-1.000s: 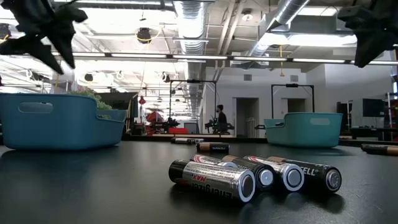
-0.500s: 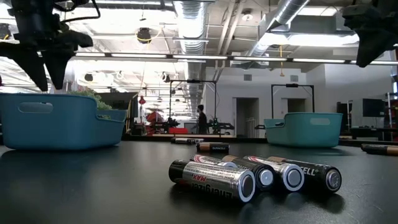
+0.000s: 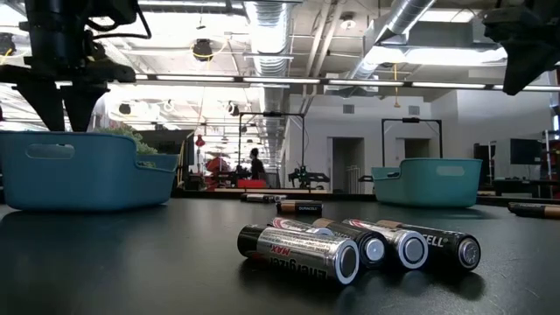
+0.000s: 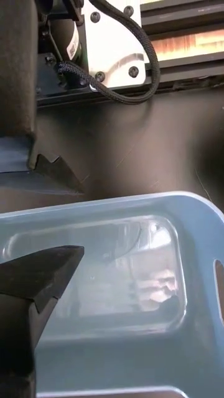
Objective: Sort batteries
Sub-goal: Prepare the bins
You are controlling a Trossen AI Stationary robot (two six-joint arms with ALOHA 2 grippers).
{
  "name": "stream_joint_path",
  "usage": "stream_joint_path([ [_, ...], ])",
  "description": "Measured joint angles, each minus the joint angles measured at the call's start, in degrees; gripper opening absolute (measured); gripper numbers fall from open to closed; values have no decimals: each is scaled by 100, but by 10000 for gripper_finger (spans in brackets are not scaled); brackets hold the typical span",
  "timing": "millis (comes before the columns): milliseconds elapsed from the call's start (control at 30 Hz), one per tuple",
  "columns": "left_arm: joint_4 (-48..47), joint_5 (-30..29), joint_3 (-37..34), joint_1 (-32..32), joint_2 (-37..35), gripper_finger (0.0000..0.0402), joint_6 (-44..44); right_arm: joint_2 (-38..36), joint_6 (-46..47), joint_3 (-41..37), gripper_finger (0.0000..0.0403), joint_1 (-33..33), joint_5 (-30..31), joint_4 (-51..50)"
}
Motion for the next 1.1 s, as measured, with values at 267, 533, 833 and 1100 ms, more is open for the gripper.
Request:
stream_joint_path([
  [267,13,42,0,0,159,139,-144,0,-45,0,63,0,-2,2],
  [533,10,131,0,0,159,139,-289,0,-60,0,63,0,-2,2],
  [833,24,127,-4,0,159,139,-362,0,-60,0,63,0,-4,2],
  [1100,843,287,-599,0,159,139,-521,0,-60,0,63,0,-4,2],
])
